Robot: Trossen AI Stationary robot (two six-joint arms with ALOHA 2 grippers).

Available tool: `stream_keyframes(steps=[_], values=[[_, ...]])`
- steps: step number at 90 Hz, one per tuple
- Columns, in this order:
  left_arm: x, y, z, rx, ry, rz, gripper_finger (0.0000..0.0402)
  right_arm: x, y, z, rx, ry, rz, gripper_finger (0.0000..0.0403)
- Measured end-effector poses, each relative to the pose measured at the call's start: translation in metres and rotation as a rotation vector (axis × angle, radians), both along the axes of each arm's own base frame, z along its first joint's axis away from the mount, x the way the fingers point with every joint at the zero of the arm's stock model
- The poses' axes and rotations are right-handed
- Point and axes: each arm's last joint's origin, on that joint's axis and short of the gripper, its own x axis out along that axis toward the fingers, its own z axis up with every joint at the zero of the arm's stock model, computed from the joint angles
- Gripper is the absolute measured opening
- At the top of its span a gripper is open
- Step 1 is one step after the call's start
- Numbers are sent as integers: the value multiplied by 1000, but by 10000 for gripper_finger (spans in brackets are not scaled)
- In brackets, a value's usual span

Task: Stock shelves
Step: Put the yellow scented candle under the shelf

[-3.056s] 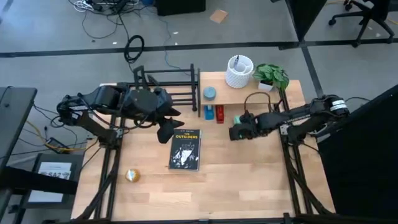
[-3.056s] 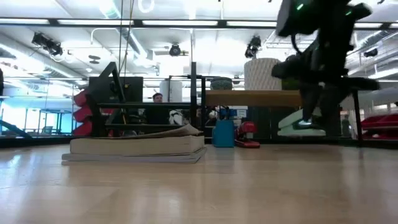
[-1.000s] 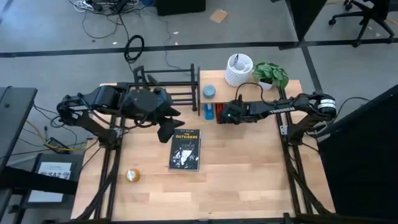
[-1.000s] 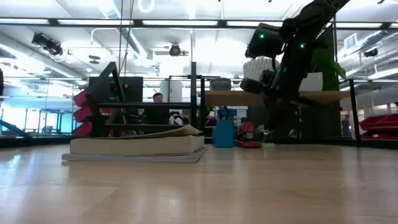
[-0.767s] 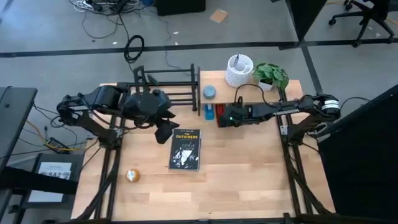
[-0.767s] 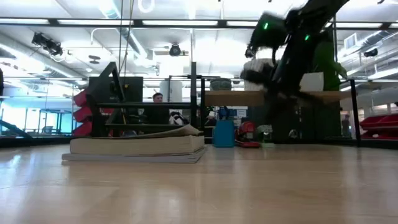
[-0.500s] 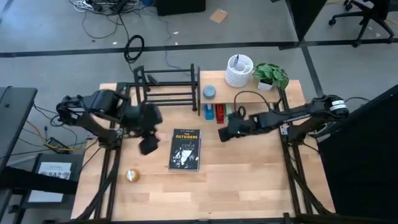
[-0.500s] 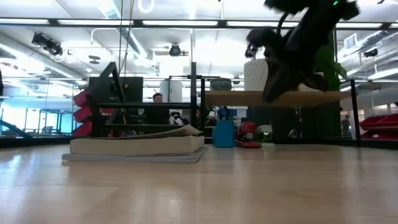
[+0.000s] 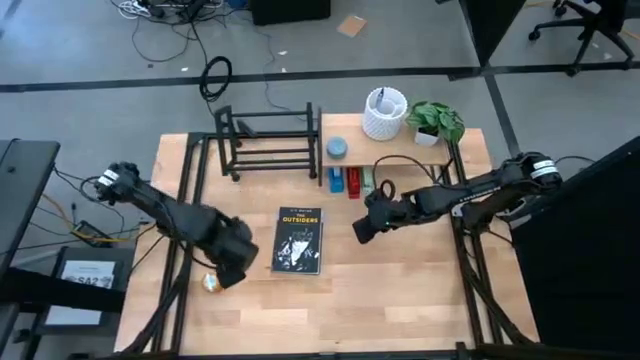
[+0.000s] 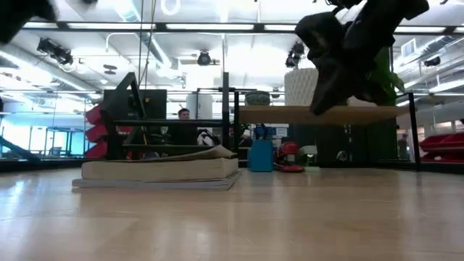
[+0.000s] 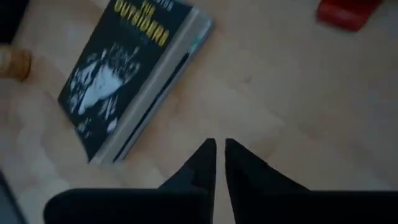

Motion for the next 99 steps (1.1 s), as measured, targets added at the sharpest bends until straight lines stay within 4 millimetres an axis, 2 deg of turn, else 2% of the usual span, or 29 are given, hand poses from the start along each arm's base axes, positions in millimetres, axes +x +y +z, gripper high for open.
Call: stream_keyframes(steps=[15, 23, 32, 43, 62, 78, 99], values=[[-14, -10, -49, -97, 136, 54, 329, 0, 3, 0, 49, 15, 96, 5], [-21, -13, -63, -100, 167, 57, 364, 0, 3, 0, 61, 17, 123, 5], [-22, -19, -70, -109, 135, 58, 387, 0, 4, 0, 69, 19, 134, 4], [-24, -25, -78, -81, 77, 87, 393, 0, 4, 0, 78, 20, 140, 5], [-40, -22, -100, 5, 146, 148, 393, -1, 5, 0, 100, 23, 156, 5], [-37, -28, -116, -77, 53, 143, 392, -1, 6, 0, 142, 28, 181, 4], [-47, -21, -134, -57, 85, 193, 387, -1, 7, 0, 183, 31, 171, 4]])
